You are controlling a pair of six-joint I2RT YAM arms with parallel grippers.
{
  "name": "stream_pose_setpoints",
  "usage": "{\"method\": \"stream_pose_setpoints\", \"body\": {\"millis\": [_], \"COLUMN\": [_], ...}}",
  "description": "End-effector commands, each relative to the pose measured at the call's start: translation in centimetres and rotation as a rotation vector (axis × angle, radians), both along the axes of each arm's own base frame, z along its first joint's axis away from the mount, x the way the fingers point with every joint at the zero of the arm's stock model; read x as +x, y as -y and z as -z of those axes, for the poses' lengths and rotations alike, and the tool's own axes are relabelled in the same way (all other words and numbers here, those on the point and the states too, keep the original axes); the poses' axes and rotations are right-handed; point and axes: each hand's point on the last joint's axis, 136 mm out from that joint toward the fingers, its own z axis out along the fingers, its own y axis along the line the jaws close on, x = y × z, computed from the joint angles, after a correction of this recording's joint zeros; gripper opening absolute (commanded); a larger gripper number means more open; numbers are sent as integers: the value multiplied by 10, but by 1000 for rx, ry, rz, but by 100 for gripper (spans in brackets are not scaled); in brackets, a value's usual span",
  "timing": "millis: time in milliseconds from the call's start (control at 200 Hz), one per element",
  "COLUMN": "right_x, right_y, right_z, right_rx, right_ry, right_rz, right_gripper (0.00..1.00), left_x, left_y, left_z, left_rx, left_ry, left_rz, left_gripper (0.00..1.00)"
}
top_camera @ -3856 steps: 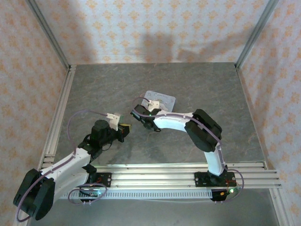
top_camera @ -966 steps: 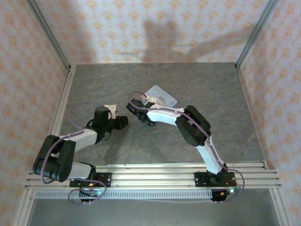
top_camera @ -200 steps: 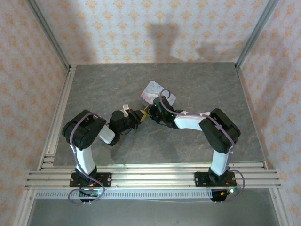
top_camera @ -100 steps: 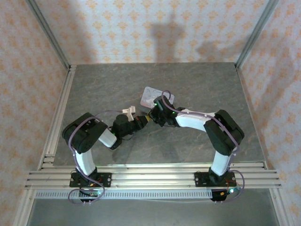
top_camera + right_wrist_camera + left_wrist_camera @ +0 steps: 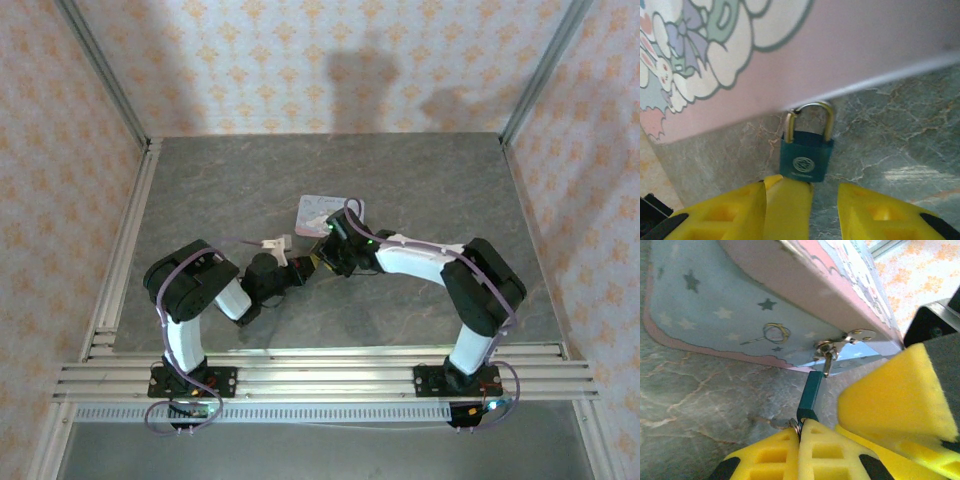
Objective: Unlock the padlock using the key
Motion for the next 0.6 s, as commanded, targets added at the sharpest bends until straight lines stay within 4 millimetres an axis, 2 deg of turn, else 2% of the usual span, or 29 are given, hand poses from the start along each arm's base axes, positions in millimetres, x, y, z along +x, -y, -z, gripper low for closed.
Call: {"method": "stream_pose_setpoints", "body": {"millis": [0,165,410,596], "right_x": [-7,-6,3,9], "right_y": [18,27,16,21], "right_z": [0,0,-1,-14], "right_rx": [-70,-108,-33,-28], "right_ry": [17,36,76,108], "right_rz": [18,36,60,115], "right_gripper": [42,42,43,44], "left_x": [-1,-1,-3,-8], "left_y": [-4,-5,-5,0], "left_z": [2,4,2,-5], "left_rx": [39,54,61,187], "left_ry": [36,34,40,112], "left_rz": [-14,-17,-10,47], "left_gripper": [0,0,0,0]}}
